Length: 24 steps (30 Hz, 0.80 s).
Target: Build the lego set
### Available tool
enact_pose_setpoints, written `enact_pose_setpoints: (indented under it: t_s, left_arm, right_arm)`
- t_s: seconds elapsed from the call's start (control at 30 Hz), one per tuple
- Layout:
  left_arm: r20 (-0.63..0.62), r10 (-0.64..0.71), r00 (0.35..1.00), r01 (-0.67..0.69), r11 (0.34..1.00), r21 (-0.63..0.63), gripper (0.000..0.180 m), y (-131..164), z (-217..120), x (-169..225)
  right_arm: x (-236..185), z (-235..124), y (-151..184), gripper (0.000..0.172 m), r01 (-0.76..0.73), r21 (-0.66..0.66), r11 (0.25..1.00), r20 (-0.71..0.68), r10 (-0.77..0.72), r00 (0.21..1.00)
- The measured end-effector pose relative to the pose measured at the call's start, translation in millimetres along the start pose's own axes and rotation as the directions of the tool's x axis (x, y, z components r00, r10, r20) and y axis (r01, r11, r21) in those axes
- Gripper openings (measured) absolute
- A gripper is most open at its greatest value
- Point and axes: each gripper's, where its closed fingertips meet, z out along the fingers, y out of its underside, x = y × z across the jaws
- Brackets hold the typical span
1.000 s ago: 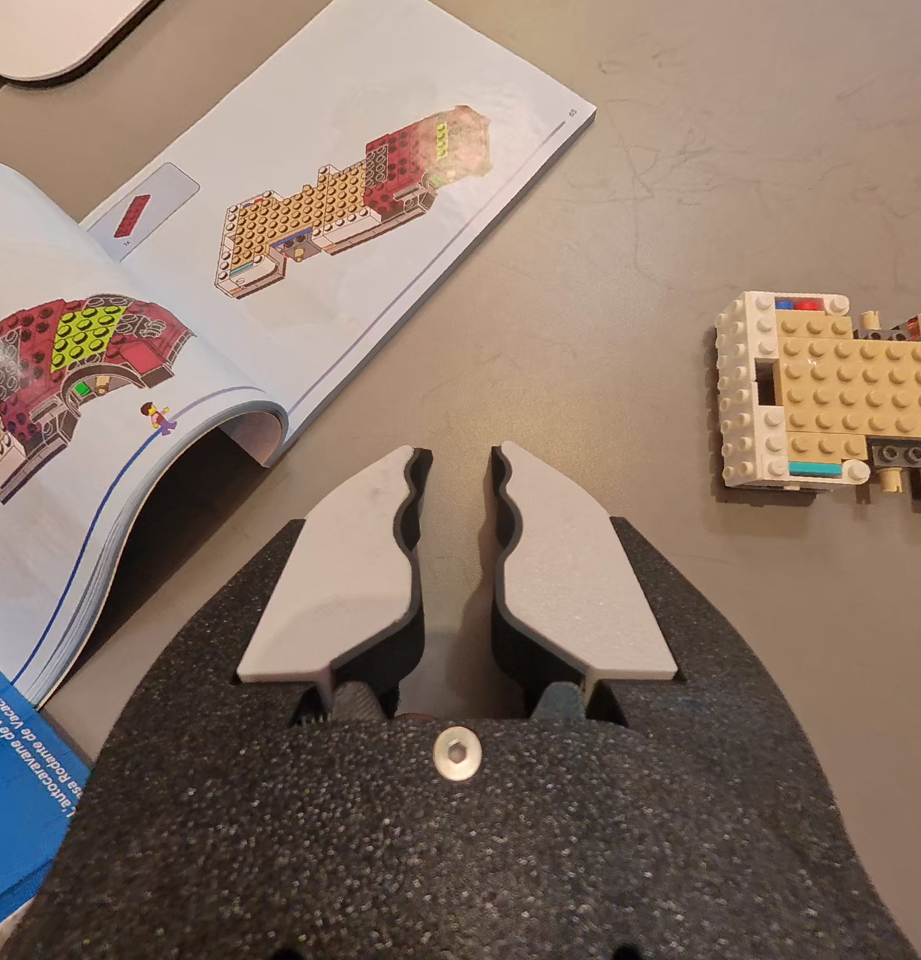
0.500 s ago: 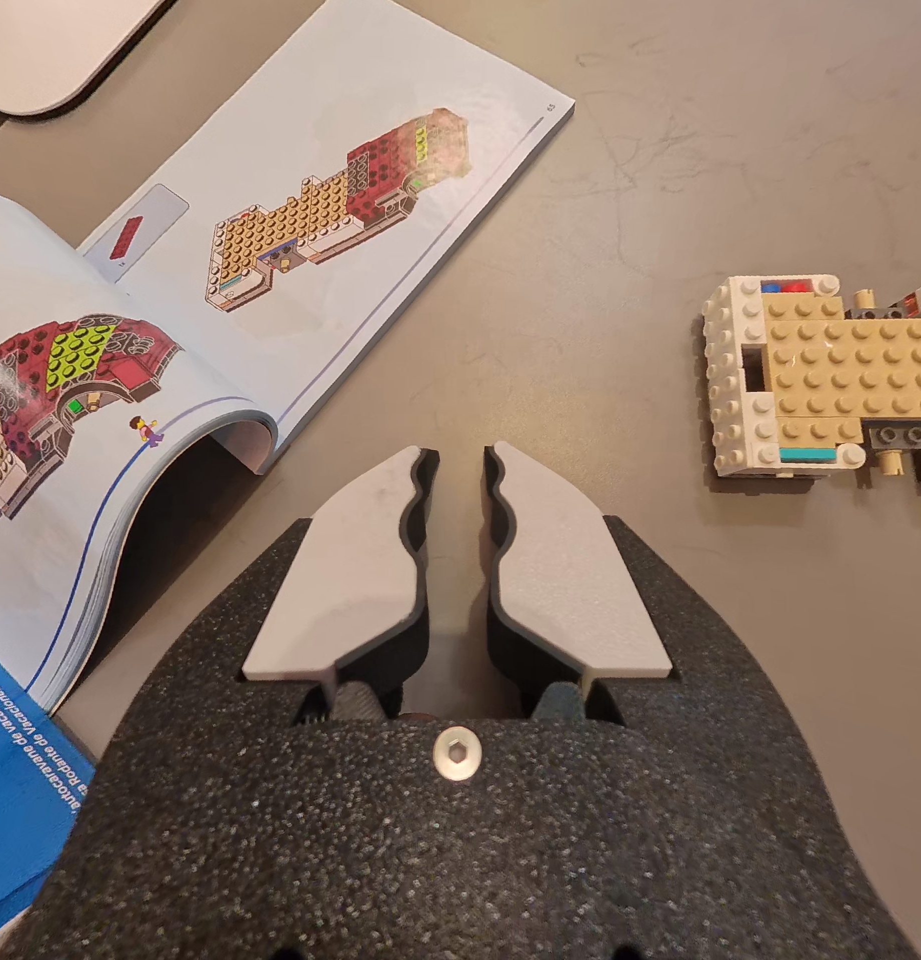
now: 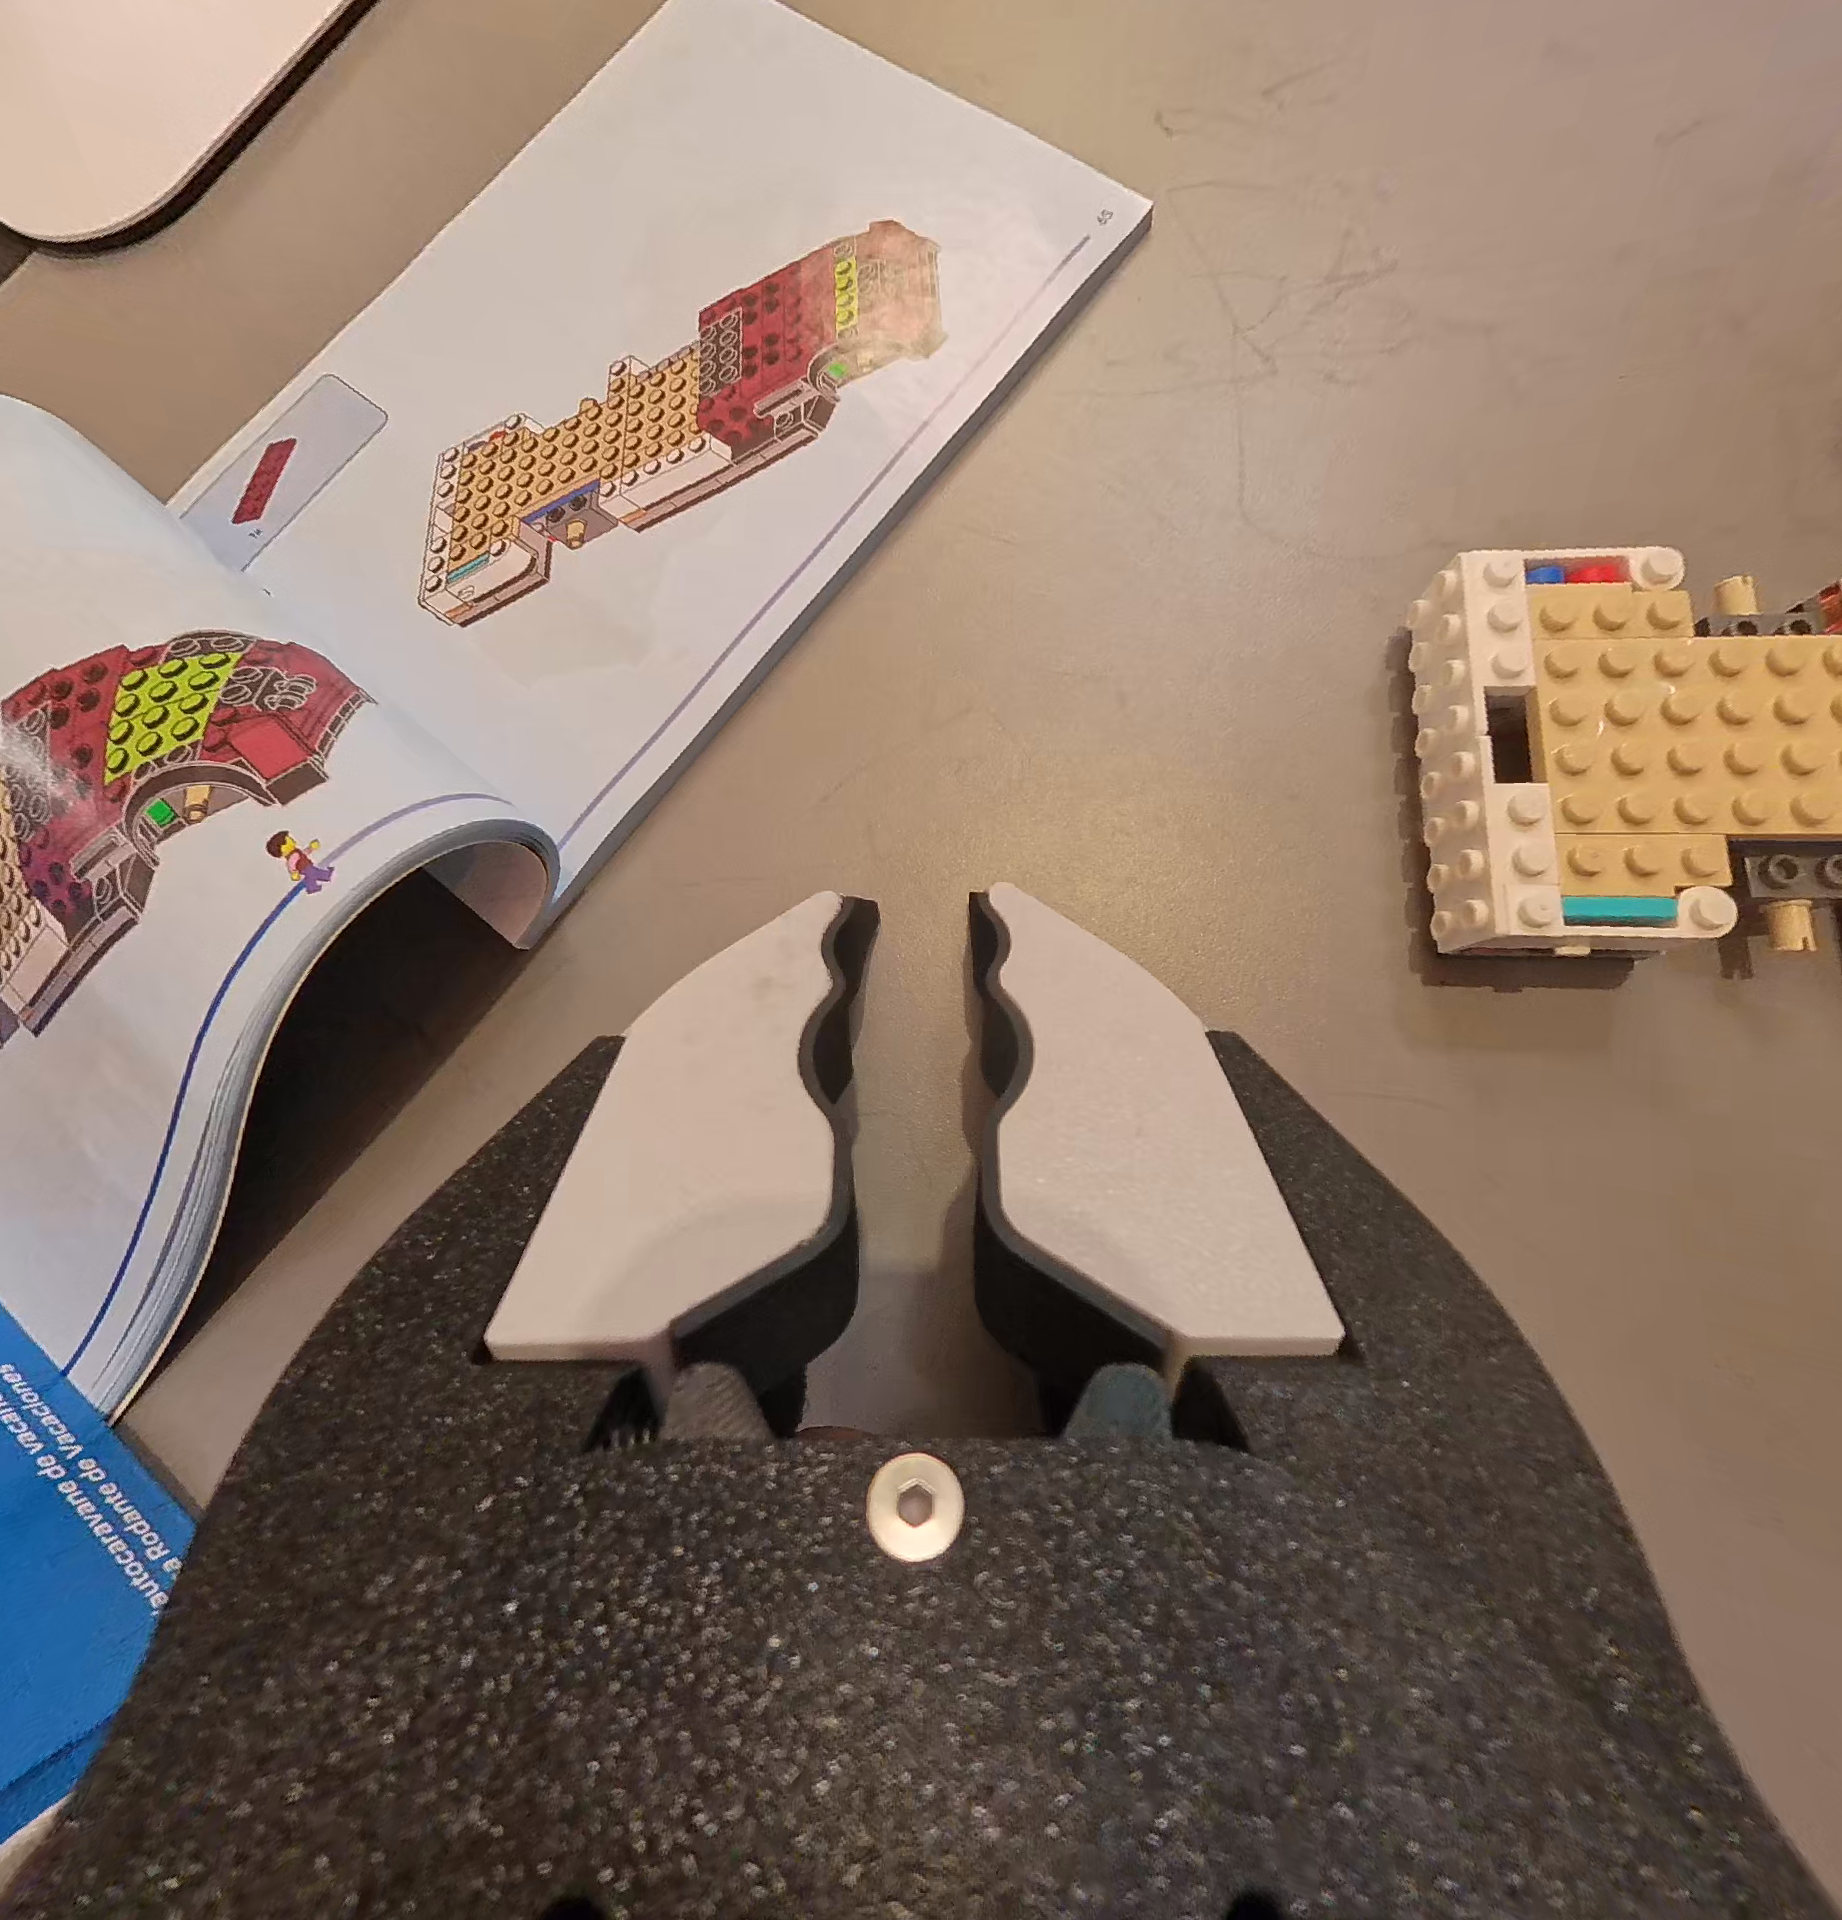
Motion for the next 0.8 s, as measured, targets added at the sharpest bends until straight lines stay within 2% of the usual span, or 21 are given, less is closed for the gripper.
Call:
enact_pose_setpoints:
  t_s: [0.13, 0.2, 0.27, 0.4, 0.53, 0.6, 0.67, 0.73, 0.8]
  left_arm:
    - [0.004, 0.002, 1.000, -0.002, 1.000, 0.001, 0.021, 0, 0, 0]
    - [0.004, 0.002, 1.000, -0.002, 1.000, 0.002, 0.021, 0, 0, 0]
    - [0.001, 0.000, 1.000, 0.000, 1.000, 0.000, 0.021, 0, 0, 0]
    - [-0.004, -0.005, 1.000, 0.005, 1.000, -0.002, 0.021, 0, 0, 0]
    - [-0.001, -0.003, 1.000, 0.003, 1.000, -0.001, 0.021, 0, 0, 0]
    - [-0.002, -0.004, 1.000, 0.004, 1.000, -0.001, 0.021, 0, 0, 0]
    - [-0.002, -0.003, 1.000, 0.003, 1.000, -0.001, 0.021, 0, 0, 0]
    - [-0.004, -0.004, 1.000, 0.004, 1.000, -0.002, 0.021, 0, 0, 0]
    - [-0.005, -0.005, 1.000, 0.005, 1.000, -0.002, 0.021, 0, 0, 0]
  right_arm:
    - [-44, 66, 10, 0.008, 0.047, -0.111, 0.993, 0.082, -0.038, 0.996]
    - [-54, 69, 1, 0.008, 0.026, -0.060, 0.998, 0.114, -0.019, 0.993]
    - [-55, 69, 2, 0.008, 0.022, -0.072, 0.997, 0.108, -0.014, 0.994]
    - [-46, 49, -1, 0.024, -0.004, -0.021, 1.000, 0.072, 0.006, 0.997]
    - [-12, -9, 5, 0.026, -0.042, 0.072, 0.996, 0.012, 0.041, 0.999]
    - [22, -43, 22, 0.026, -0.082, 0.103, 0.991, -0.054, 0.087, 0.995]
    - [67, -67, 58, 0.022, -0.129, 0.069, 0.989, -0.142, 0.137, 0.980]
    - [118, -73, 108, 0.021, -0.190, -0.023, 0.982, -0.229, 0.180, 0.957]
    - [160, -63, 160, 0.021, -0.271, -0.131, 0.954, -0.269, 0.228, 0.936]
